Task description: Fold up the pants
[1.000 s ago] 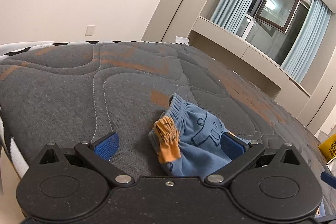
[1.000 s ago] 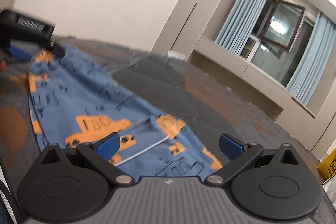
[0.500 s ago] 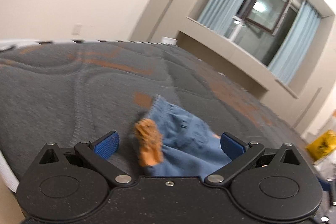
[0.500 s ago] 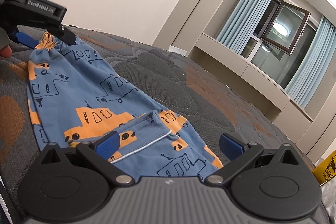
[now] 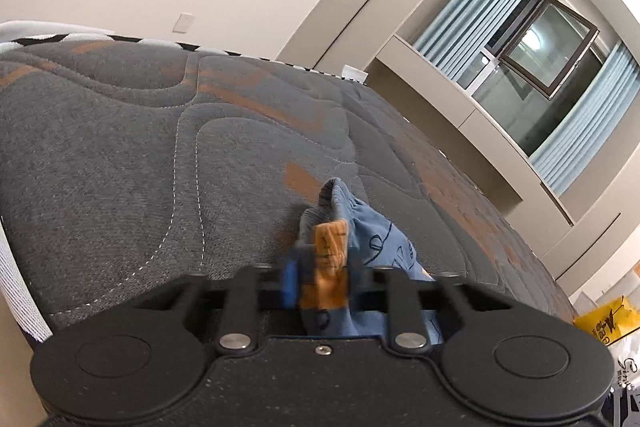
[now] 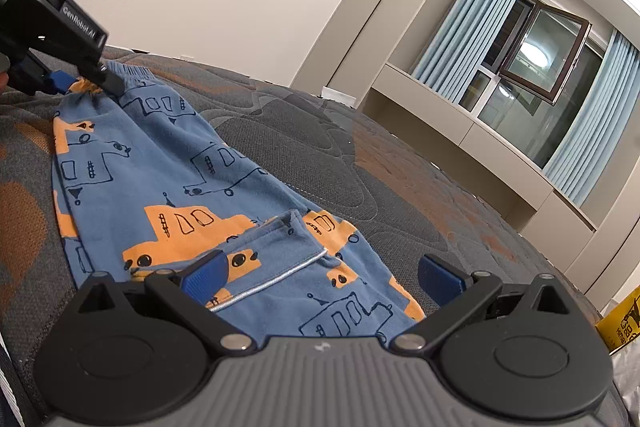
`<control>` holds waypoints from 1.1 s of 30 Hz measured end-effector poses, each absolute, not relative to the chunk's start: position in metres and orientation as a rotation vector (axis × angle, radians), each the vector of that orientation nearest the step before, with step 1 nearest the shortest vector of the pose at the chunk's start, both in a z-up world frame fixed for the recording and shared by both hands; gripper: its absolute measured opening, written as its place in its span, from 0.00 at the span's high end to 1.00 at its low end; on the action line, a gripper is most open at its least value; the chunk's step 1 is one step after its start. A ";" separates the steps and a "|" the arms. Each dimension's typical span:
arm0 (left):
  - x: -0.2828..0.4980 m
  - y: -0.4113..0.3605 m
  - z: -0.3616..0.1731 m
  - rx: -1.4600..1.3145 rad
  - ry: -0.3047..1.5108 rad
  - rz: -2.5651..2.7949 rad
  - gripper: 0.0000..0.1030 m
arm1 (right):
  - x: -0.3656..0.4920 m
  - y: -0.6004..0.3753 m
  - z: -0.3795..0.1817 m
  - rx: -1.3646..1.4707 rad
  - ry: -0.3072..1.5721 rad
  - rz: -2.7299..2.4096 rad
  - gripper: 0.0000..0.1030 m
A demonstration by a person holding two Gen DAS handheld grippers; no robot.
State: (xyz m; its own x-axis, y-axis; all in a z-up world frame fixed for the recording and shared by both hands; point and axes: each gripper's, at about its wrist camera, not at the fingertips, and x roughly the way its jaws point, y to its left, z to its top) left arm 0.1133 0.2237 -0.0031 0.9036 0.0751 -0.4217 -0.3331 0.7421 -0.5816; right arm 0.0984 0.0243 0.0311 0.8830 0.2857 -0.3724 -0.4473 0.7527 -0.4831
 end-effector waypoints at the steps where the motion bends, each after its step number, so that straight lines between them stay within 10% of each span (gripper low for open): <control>1: 0.114 0.224 -0.002 -0.701 0.386 0.230 0.81 | 0.098 0.024 0.032 -0.593 0.283 0.407 0.00; 20: 0.114 0.059 0.093 -0.255 0.204 -0.204 0.81 | 0.092 -0.093 0.055 -0.425 0.264 0.161 0.00; 33: 0.124 -0.088 0.024 0.080 0.443 -0.504 0.79 | 0.079 -0.207 0.040 -0.296 0.346 -0.040 0.00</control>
